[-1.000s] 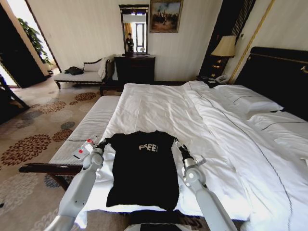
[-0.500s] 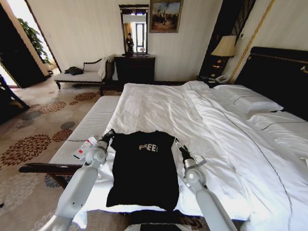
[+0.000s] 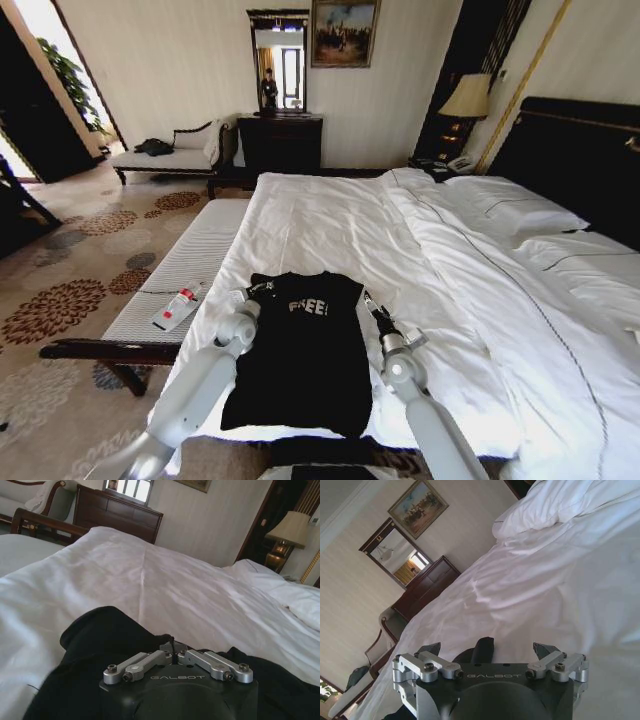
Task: Fold the clothes on the bed.
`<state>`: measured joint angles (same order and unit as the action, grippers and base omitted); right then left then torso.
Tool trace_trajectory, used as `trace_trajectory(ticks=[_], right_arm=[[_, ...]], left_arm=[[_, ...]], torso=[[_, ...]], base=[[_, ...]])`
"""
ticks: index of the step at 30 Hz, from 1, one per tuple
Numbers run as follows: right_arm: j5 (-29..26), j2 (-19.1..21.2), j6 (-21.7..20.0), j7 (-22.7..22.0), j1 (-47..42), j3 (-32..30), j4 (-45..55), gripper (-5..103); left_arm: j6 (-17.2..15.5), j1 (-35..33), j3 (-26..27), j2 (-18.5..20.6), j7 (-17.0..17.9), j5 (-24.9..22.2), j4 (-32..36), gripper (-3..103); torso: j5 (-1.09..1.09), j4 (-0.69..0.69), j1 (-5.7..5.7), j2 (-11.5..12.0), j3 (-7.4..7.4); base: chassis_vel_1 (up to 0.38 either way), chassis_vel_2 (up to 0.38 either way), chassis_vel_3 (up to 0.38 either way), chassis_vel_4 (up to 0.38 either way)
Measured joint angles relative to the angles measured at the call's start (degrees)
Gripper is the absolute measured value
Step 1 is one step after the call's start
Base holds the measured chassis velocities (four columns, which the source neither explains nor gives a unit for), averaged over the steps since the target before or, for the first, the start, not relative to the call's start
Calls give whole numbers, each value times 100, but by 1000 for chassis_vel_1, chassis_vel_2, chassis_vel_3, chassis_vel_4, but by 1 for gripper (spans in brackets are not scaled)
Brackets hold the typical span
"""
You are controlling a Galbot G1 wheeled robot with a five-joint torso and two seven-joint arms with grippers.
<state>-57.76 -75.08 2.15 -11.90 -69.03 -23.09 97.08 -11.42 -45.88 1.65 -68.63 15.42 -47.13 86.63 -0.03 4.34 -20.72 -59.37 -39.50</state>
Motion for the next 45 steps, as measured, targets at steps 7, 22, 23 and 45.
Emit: trace_trajectory(ticks=[7,22,23,45], right_arm=[[10,6,0,5,-50,-25,7,100],[79,-65,5,12,-59,69,-11,100],[84,-71,6,13,-60,77,-13,100],[84,-88,10,-4,63,193,-188,100]], left_arm=[[-42,-91,-94,-77,141,7,44,11],[113,-599,1150,226,-326,-681,437,66],[102,-529,1156,237,-283,-670,325,71],[9,216,1133,-7,-108,-255,-1005,99]], torso=[[-1,0,0,0,0],[-1,0,0,0,0],[-1,0,0,0,0],[-2,-1,-1,0,0]], base=[[0,0,0,0],[0,0,0,0],[0,0,0,0],[0,0,0,0]])
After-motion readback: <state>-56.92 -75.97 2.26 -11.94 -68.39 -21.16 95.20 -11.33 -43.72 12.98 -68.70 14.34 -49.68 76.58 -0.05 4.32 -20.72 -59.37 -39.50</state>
